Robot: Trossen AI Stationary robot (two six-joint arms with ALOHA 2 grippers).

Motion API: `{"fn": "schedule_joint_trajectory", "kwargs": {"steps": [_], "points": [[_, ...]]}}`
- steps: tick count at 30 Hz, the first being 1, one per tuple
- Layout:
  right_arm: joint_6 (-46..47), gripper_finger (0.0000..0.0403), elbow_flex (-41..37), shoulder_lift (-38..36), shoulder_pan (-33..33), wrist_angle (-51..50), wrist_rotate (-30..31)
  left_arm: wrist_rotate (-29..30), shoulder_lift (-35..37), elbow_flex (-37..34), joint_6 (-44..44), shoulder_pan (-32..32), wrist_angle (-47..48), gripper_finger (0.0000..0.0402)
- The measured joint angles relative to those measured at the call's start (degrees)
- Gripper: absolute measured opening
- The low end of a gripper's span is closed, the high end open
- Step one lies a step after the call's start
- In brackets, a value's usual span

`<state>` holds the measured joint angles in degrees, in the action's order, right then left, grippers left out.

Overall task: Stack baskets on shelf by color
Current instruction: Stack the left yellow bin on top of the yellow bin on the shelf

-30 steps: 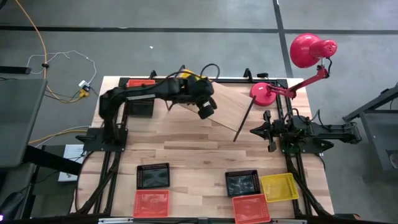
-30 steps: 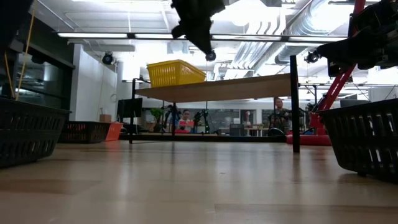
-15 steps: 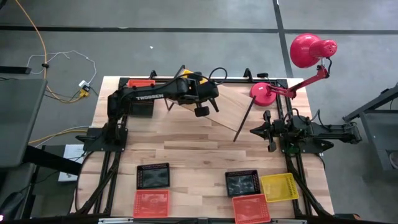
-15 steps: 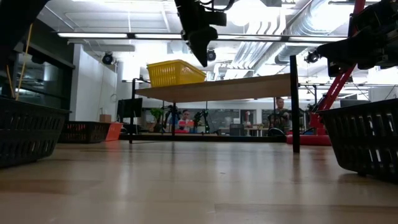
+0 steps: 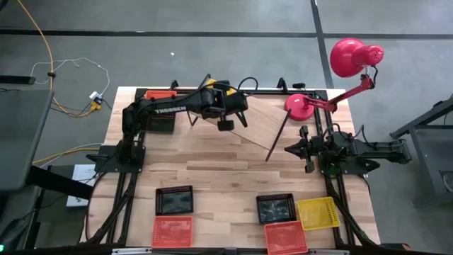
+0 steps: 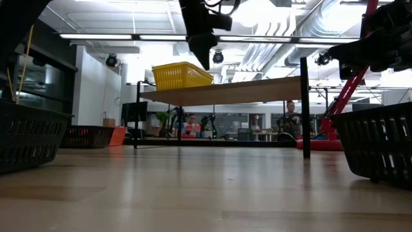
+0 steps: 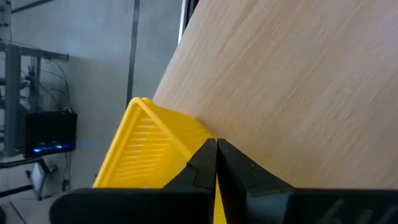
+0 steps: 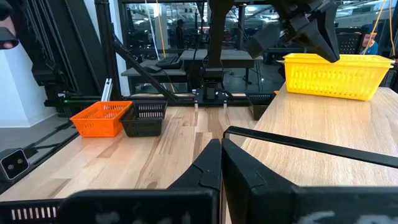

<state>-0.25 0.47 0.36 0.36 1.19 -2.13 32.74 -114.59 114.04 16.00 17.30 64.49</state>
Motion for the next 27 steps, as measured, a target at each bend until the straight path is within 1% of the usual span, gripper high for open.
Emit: {"fn": "schedule_joint_trajectory", "kwargs": {"steps": [9, 13, 19, 27], "points": [[0.0, 0.0, 0.0, 0.0, 0.0, 0.0, 0.0, 0.1, 0.0, 0.0, 6.3, 0.5, 0.5, 0.0], [0.0, 0.0, 0.0, 0.0, 0.0, 0.0, 0.0, 1.6, 0.0, 0.0, 6.9, 1.0, 0.5, 0.0], [0.0, 0.0, 0.0, 0.0, 0.0, 0.0, 0.0, 1.5, 0.0, 0.0, 9.8, 1.9, 1.8, 0.0], [0.0, 0.0, 0.0, 0.0, 0.0, 0.0, 0.0, 2.0, 0.0, 0.0, 10.3, 1.9, 2.2, 0.0]]}}
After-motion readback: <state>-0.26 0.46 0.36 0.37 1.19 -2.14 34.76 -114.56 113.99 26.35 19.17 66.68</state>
